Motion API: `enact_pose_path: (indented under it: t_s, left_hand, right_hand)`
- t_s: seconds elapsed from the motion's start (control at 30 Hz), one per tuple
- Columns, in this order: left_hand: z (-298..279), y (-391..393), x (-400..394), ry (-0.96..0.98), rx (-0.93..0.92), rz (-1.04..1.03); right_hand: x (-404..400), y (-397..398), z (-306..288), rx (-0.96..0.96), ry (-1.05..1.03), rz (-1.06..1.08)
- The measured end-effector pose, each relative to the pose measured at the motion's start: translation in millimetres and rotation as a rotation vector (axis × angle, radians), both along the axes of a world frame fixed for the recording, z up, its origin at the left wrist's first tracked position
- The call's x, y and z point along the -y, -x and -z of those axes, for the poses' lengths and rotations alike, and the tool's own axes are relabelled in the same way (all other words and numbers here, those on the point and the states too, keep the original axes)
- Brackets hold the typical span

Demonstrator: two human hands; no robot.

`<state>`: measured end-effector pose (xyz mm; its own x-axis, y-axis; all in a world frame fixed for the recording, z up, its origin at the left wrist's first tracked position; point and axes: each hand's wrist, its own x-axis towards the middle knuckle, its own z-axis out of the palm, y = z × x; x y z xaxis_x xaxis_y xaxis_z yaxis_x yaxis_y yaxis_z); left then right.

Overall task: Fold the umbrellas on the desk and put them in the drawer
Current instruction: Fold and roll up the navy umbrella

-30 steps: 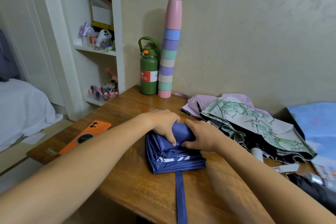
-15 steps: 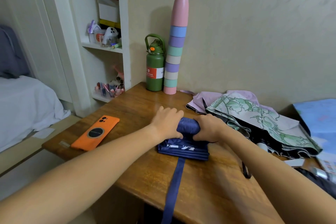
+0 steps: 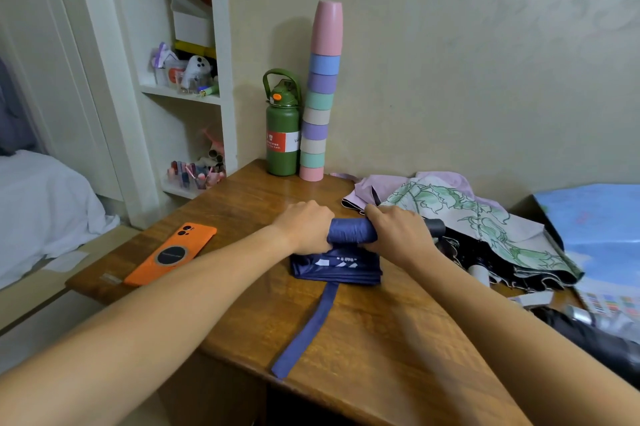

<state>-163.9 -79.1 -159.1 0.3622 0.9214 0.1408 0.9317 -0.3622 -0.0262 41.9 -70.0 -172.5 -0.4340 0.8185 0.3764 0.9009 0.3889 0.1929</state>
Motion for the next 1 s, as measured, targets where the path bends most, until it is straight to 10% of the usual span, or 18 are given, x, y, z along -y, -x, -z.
enact_pose_path:
  t_s: [0.23, 0.6, 0.87, 1.0]
  left_hand:
    - [-5, 8, -1, 0.176, 0.014, 0.094]
    - [15, -7, 18, -0.233, -0.117, 0.039]
    - [11, -10, 12, 0.156, 0.213, -0.038]
    - [10, -4, 7, 0.424, 0.324, 0.047]
  right_hand:
    - [8, 3, -8, 0.037, 0.199, 0.042]
    - [6, -13, -24, -0.013, 0.553, 0.051]
    - [9, -17, -5, 0.114, 0.052, -0.044]
    - [12, -17, -7, 0.116, 0.159, -0.034]
